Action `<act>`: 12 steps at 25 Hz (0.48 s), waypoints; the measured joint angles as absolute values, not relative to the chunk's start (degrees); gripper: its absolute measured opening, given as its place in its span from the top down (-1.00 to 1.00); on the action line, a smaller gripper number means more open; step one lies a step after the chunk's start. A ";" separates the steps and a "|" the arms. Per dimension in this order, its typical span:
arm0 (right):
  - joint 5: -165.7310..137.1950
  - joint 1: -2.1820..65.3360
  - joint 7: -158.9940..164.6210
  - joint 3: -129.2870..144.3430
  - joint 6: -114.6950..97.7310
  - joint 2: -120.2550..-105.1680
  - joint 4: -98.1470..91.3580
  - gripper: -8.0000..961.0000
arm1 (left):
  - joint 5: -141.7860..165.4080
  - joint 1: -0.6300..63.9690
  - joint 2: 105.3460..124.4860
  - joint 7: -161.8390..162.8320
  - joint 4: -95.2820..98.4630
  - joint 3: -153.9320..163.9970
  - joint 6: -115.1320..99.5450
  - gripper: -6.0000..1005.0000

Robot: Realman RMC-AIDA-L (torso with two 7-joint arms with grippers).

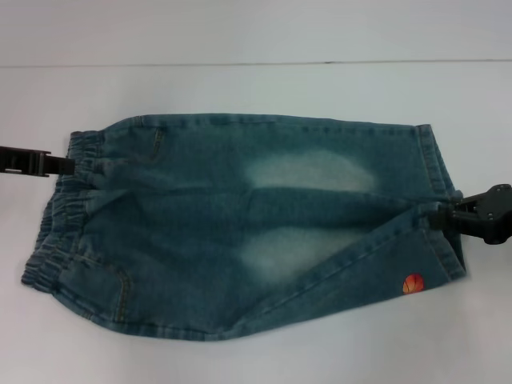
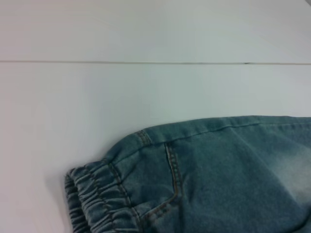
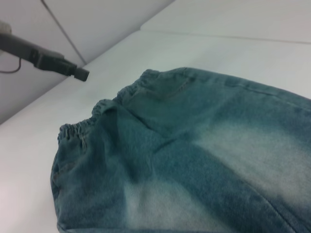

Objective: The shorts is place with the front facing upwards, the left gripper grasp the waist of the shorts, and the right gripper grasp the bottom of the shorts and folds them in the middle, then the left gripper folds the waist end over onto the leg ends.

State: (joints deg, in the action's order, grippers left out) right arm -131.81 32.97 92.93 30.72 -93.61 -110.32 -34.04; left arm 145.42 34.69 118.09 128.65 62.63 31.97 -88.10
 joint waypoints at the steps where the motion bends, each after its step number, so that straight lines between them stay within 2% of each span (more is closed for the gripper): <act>1: -131.81 33.11 92.92 31.17 -93.43 -110.37 -34.04 0.91 | 145.40 34.71 117.98 128.75 62.82 31.98 -88.65 0.90; 10: -131.74 33.94 92.88 33.36 -91.81 -110.73 -34.01 0.91 | 148.62 34.71 116.52 130.04 62.79 32.33 -95.49 0.87; 12: -131.72 34.06 92.74 33.84 -91.39 -110.90 -34.01 0.92 | 150.03 34.23 116.53 130.11 63.51 32.32 -96.35 0.78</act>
State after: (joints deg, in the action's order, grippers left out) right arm -131.72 34.06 92.74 33.84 -91.39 -110.90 -34.01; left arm 150.03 34.23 116.53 130.11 63.51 32.32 -96.35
